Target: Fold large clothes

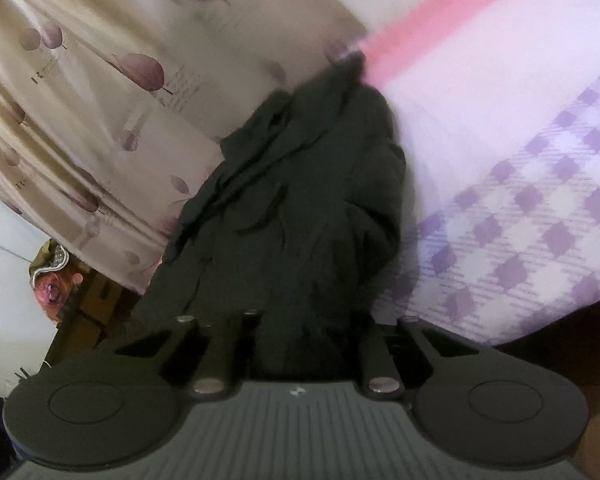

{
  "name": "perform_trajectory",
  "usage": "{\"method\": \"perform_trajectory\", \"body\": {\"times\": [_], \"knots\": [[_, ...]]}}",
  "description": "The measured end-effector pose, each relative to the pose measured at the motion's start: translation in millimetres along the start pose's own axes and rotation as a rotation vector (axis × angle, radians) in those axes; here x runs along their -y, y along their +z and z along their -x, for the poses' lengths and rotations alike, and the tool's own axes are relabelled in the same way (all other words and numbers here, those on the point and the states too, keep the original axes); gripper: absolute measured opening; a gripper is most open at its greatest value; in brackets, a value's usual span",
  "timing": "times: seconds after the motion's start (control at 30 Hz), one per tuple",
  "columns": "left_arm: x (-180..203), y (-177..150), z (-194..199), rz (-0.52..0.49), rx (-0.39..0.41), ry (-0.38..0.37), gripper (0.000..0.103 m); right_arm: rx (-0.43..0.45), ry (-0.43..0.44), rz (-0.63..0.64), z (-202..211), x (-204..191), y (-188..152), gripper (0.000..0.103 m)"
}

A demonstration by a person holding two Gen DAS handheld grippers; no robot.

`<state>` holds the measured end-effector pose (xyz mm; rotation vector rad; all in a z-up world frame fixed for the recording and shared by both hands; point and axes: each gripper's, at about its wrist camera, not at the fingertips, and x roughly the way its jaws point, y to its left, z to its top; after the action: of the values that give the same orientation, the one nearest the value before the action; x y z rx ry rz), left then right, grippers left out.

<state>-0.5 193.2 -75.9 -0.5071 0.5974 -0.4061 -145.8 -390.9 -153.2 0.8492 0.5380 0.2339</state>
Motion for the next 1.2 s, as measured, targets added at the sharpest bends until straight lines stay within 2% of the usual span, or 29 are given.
{"method": "perform_trajectory", "body": {"times": [0.1,0.2,0.4,0.6,0.8,0.9,1.07,1.2], "knots": [[2.2,2.5,18.0,0.024,0.027,-0.05,0.008,0.042,0.088,-0.055,16.7,1.5,-0.7,0.009],[12.4,5.4,35.6,0.002,0.05,-0.087,0.008,0.056,0.139,-0.073,34.0,-4.5,-0.3,0.009],[22.2,13.1,69.6,0.043,0.115,-0.157,0.008,0.074,0.229,-0.103,61.6,-21.5,-2.4,0.01],[35.6,39.3,81.0,0.112,0.219,-0.197,0.008,0.12,0.299,-0.123,75.2,-39.8,19.0,0.01],[52.0,82.8,53.3,0.169,0.267,-0.205,0.01,0.159,0.315,-0.131,57.3,-50.7,68.2,0.01],[60.1,103.1,31.2,0.136,0.283,-0.182,0.011,0.17,0.301,-0.121,40.5,-54.0,95.2,0.01],[64.9,137.5,-15.0,0.176,0.289,-0.158,0.013,0.174,0.275,-0.108,4.6,-59.5,137.8,0.01],[66.5,157.1,-51.6,0.186,0.291,-0.111,0.014,0.167,0.242,-0.12,-28.0,-57.7,166.7,0.01]]}}
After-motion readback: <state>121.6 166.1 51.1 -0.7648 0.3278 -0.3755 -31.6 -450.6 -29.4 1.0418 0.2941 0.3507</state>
